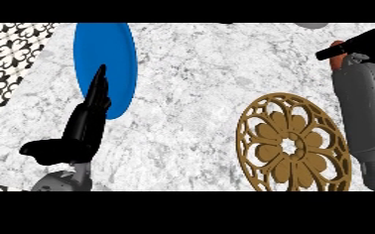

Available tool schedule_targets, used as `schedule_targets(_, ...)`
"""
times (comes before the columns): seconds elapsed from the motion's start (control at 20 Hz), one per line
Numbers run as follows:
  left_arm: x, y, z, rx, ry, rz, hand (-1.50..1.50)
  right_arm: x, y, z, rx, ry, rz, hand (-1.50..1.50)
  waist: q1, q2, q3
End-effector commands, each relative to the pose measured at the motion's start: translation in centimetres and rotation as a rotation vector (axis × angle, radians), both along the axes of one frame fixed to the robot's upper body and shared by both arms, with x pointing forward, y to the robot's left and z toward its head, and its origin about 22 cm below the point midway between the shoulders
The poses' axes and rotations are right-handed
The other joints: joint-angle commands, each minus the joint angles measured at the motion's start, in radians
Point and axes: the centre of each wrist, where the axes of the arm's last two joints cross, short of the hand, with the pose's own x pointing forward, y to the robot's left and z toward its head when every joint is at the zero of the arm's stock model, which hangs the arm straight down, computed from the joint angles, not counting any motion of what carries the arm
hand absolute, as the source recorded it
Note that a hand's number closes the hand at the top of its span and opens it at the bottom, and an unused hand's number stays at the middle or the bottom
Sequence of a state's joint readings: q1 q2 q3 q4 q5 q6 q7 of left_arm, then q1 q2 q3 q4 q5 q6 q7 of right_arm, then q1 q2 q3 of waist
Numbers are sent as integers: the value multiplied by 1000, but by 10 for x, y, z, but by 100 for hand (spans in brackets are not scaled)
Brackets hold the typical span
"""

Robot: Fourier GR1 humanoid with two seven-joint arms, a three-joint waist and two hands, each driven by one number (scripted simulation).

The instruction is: Pick the sweet potato from the placemat and place it in the basket

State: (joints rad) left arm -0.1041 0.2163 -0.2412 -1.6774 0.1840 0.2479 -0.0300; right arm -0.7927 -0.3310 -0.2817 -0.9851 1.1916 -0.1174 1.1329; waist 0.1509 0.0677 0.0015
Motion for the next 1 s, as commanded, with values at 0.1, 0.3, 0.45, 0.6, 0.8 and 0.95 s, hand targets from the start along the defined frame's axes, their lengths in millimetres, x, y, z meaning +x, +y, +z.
schedule_targets(0.1, 3, -12, -2, -5, 9, -48, 0, 19, -1, 70, -106, -292, -197, 150, 31, 4, -3)
schedule_targets(0.3, 2, -13, -2, 3, 7, -49, 0, 27, 5, 107, -152, -378, -230, 150, 44, -2, -3)
schedule_targets(0.45, 7, -15, 0, 12, 7, -40, 0, 33, 18, 123, -173, -422, -247, 150, 45, 0, -4)
schedule_targets(0.6, 6, -16, 1, 12, 10, -43, 0, 36, 11, 135, -167, -426, -300, 150, 41, -3, -3)
schedule_targets(0.8, 9, -15, 1, 9, 22, -35, 0, 40, 5, 150, -175, -383, -375, 150, 26, -7, -5)
schedule_targets(0.95, 10, -10, 2, 8, 10, -22, 0, 45, -1, 131, -196, -296, -431, 150, 13, -8, -4)
